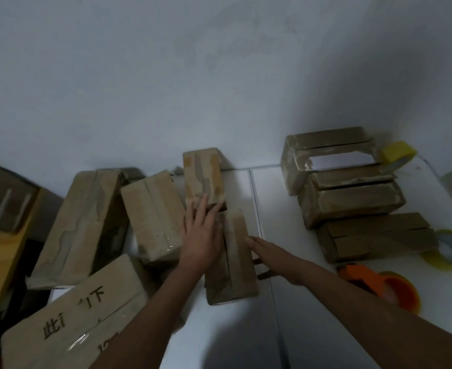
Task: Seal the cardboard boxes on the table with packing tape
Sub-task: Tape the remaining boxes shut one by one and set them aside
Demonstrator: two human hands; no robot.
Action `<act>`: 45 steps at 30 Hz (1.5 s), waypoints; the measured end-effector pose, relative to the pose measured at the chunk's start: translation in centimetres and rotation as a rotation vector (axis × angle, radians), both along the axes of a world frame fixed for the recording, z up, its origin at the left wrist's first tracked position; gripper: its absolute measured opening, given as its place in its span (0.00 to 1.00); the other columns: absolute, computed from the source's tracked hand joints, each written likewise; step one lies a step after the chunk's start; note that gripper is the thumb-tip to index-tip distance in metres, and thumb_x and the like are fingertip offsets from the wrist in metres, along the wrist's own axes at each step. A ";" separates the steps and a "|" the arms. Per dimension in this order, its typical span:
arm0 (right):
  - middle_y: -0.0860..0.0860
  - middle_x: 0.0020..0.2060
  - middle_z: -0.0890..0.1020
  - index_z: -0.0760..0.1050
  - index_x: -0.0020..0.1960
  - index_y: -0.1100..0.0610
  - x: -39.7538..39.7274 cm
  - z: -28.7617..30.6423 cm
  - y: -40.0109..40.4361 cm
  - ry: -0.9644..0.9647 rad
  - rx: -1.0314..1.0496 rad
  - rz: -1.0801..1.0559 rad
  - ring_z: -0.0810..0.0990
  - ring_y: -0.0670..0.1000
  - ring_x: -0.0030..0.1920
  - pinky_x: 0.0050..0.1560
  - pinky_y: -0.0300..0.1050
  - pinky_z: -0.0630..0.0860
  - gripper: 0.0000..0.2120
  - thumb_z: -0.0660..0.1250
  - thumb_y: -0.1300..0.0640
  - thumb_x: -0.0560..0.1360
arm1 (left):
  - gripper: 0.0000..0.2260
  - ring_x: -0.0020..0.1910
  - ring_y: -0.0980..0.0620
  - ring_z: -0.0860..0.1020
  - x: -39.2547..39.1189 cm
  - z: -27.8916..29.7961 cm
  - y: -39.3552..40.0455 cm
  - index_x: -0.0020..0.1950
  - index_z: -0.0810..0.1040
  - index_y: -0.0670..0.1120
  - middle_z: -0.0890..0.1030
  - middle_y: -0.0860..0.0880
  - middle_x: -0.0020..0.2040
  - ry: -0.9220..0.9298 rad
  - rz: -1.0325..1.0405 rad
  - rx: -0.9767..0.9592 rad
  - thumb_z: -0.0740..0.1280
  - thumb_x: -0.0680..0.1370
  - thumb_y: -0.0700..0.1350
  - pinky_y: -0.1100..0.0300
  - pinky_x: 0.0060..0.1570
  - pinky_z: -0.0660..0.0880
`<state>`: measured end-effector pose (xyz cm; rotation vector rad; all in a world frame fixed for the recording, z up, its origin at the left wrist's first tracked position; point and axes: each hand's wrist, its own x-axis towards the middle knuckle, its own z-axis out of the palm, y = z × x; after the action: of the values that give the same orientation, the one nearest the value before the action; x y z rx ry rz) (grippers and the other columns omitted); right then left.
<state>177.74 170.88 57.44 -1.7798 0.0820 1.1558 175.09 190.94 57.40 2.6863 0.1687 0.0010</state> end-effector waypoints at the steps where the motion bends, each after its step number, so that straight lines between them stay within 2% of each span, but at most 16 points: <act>1: 0.48 0.70 0.69 0.62 0.75 0.44 -0.1 0.1 0.3 -0.021 -0.021 0.025 0.73 0.52 0.64 0.59 0.51 0.78 0.29 0.55 0.34 0.78 | 0.23 0.80 0.43 0.40 -0.5 -0.2 -0.2 0.79 0.60 0.54 0.46 0.53 0.82 -0.004 -0.022 0.017 0.58 0.83 0.49 0.42 0.75 0.42; 4: 0.49 0.68 0.70 0.64 0.73 0.47 -0.3 0.2 -0.9 -0.135 -0.100 0.074 0.73 0.52 0.63 0.56 0.48 0.78 0.26 0.54 0.37 0.80 | 0.22 0.80 0.45 0.40 -1.2 -0.6 -0.5 0.78 0.60 0.54 0.45 0.53 0.82 0.007 -0.051 0.033 0.56 0.84 0.50 0.42 0.76 0.43; 8: 0.49 0.62 0.74 0.69 0.71 0.51 -1.1 -0.3 -6.1 -0.249 -0.192 0.042 0.74 0.52 0.62 0.62 0.49 0.75 0.22 0.55 0.42 0.81 | 0.21 0.80 0.43 0.43 -0.2 0.5 -2.9 0.76 0.65 0.52 0.48 0.51 0.82 -0.045 -0.133 0.049 0.60 0.83 0.43 0.40 0.76 0.46; 12: 0.52 0.56 0.80 0.75 0.64 0.55 -3.4 -1.7 -13.9 -0.436 -0.352 -0.048 0.76 0.47 0.49 0.48 0.38 0.73 0.16 0.60 0.49 0.81 | 0.23 0.80 0.45 0.46 1.1 1.0 -8.4 0.76 0.66 0.53 0.51 0.50 0.81 -0.090 -0.288 0.069 0.62 0.81 0.41 0.44 0.76 0.47; 14: 0.52 0.54 0.78 0.75 0.62 0.55 -4.8 -2.7 -18.3 -0.564 -0.535 -0.111 0.76 0.49 0.48 0.47 0.40 0.72 0.14 0.63 0.49 0.80 | 0.23 0.80 0.45 0.47 1.4 0.8 -11.7 0.75 0.67 0.53 0.52 0.49 0.81 -0.125 -0.396 0.057 0.64 0.80 0.41 0.43 0.76 0.50; 17: 0.52 0.48 0.72 0.73 0.56 0.59 -6.3 -3.9 -23.2 -0.613 -0.653 -0.165 0.75 0.54 0.50 0.46 0.42 0.67 0.15 0.70 0.50 0.75 | 0.23 0.80 0.47 0.43 1.8 0.1 -16.2 0.76 0.65 0.52 0.47 0.51 0.82 -0.062 -0.536 0.037 0.62 0.81 0.42 0.47 0.76 0.44; 19: 0.51 0.49 0.71 0.69 0.54 0.56 -7.0 -4.2 -25.1 -0.544 -0.656 -0.051 0.72 0.52 0.50 0.42 0.38 0.63 0.17 0.71 0.48 0.74 | 0.22 0.80 0.48 0.45 2.2 -0.4 -18.7 0.76 0.66 0.51 0.46 0.52 0.82 -0.022 -0.600 0.023 0.62 0.81 0.42 0.47 0.77 0.46; 23: 0.50 0.62 0.72 0.66 0.69 0.55 -7.3 -5.3 -26.3 -0.411 -0.571 0.027 0.73 0.55 0.63 0.58 0.45 0.69 0.20 0.62 0.50 0.80 | 0.22 0.80 0.48 0.51 2.3 -2.5 -21.9 0.76 0.65 0.48 0.49 0.50 0.82 0.131 -0.630 0.069 0.62 0.82 0.44 0.44 0.76 0.55; 25: 0.55 0.65 0.73 0.63 0.72 0.58 -7.2 -5.8 -27.0 -0.423 -0.640 0.138 0.75 0.57 0.62 0.59 0.48 0.71 0.20 0.58 0.52 0.82 | 0.22 0.79 0.47 0.53 2.3 -3.3 -23.0 0.77 0.64 0.46 0.50 0.48 0.82 0.178 -0.625 0.112 0.61 0.83 0.46 0.44 0.75 0.57; 28: 0.58 0.57 0.77 0.67 0.66 0.62 -6.7 -4.9 -29.1 -0.476 -0.641 0.184 0.78 0.56 0.53 0.50 0.46 0.73 0.15 0.55 0.55 0.83 | 0.23 0.78 0.45 0.58 2.8 -3.7 -24.5 0.76 0.65 0.46 0.54 0.47 0.81 0.182 -0.609 0.096 0.65 0.81 0.46 0.40 0.72 0.61; 30: 0.56 0.51 0.77 0.68 0.62 0.62 -6.2 -3.5 -31.1 -0.514 -0.556 0.137 0.75 0.52 0.46 0.49 0.44 0.72 0.13 0.54 0.55 0.83 | 0.24 0.77 0.42 0.62 3.4 -3.9 -25.7 0.75 0.67 0.45 0.57 0.45 0.80 0.160 -0.597 0.091 0.66 0.80 0.44 0.37 0.69 0.64; 32: 0.56 0.46 0.78 0.69 0.57 0.61 -5.6 -1.9 -33.6 -0.507 -0.503 0.033 0.74 0.52 0.43 0.41 0.43 0.70 0.11 0.54 0.55 0.83 | 0.25 0.76 0.41 0.62 4.0 -4.3 -26.7 0.76 0.65 0.44 0.59 0.44 0.80 0.155 -0.591 0.106 0.66 0.80 0.45 0.36 0.69 0.64; 35: 0.56 0.41 0.76 0.69 0.49 0.60 -4.6 0.1 -37.3 -0.436 -0.458 -0.115 0.76 0.54 0.40 0.36 0.44 0.67 0.09 0.55 0.56 0.83 | 0.32 0.79 0.41 0.55 4.3 -5.5 -28.0 0.80 0.58 0.48 0.53 0.47 0.81 0.208 -0.576 0.162 0.68 0.79 0.49 0.36 0.72 0.59; 39: 0.62 0.40 0.73 0.67 0.44 0.62 -3.4 1.4 -40.4 -0.378 -0.385 -0.245 0.71 0.53 0.39 0.38 0.45 0.63 0.12 0.57 0.56 0.83 | 0.37 0.80 0.40 0.47 3.3 -6.9 -28.8 0.82 0.47 0.53 0.45 0.51 0.82 0.230 -0.567 0.266 0.64 0.79 0.38 0.36 0.72 0.59; 41: 0.60 0.36 0.71 0.64 0.40 0.60 -2.9 1.9 -40.9 -0.447 -0.355 -0.233 0.70 0.53 0.36 0.36 0.43 0.62 0.15 0.58 0.53 0.82 | 0.38 0.80 0.43 0.42 2.5 -7.1 -28.4 0.81 0.42 0.55 0.41 0.54 0.81 0.243 -0.567 0.315 0.61 0.79 0.35 0.37 0.74 0.56; 45: 0.49 0.27 0.65 0.62 0.33 0.54 -1.8 3.2 -40.2 -0.627 -0.357 -0.102 0.64 0.44 0.26 0.28 0.35 0.61 0.21 0.59 0.45 0.81 | 0.39 0.80 0.45 0.41 0.0 -6.9 -27.0 0.80 0.40 0.58 0.41 0.56 0.81 0.238 -0.598 0.339 0.59 0.79 0.33 0.38 0.75 0.56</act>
<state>175.99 130.66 60.60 -2.3517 0.0034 0.4882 175.12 163.97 50.52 2.9535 -0.6173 -0.5153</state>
